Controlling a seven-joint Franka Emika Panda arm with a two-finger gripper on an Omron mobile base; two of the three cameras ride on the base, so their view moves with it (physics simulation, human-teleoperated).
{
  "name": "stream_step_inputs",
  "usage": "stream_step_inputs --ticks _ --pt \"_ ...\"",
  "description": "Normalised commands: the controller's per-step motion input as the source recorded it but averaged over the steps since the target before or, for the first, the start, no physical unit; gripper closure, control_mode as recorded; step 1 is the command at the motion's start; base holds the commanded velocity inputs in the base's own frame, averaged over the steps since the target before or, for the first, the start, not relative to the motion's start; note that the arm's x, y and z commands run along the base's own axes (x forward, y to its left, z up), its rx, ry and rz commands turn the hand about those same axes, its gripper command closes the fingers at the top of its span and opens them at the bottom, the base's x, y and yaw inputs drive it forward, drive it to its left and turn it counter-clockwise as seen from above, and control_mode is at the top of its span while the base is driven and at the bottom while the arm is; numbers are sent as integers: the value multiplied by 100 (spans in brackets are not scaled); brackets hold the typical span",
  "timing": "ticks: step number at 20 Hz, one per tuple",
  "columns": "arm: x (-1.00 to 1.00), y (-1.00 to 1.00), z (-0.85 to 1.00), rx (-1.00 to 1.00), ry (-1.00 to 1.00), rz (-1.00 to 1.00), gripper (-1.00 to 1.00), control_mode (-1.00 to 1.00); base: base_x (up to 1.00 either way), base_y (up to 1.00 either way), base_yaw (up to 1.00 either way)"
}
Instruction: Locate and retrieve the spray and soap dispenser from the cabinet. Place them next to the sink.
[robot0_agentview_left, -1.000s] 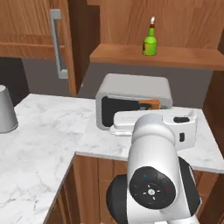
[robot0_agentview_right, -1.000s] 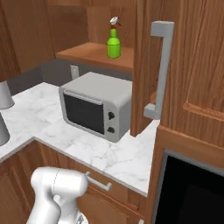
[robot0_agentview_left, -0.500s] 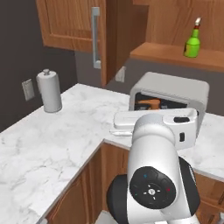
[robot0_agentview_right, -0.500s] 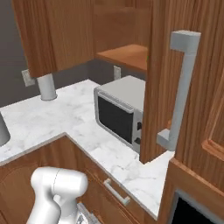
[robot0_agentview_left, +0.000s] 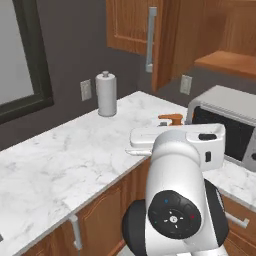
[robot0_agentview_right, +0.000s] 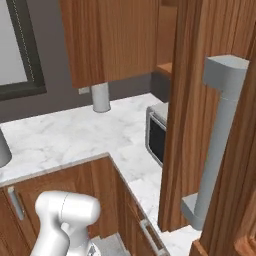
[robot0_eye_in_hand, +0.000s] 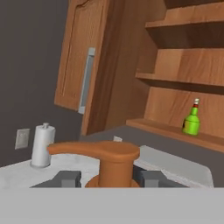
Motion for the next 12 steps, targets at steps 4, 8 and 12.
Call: stream_step_inputs --ticks 4,8,12 --pt "0 0 0 0 0 0 100 100 0 16 50" --pt "0 0 0 0 0 0 100 100 0 10 50" --pt "0 0 0 0 0 0 100 100 0 8 50"
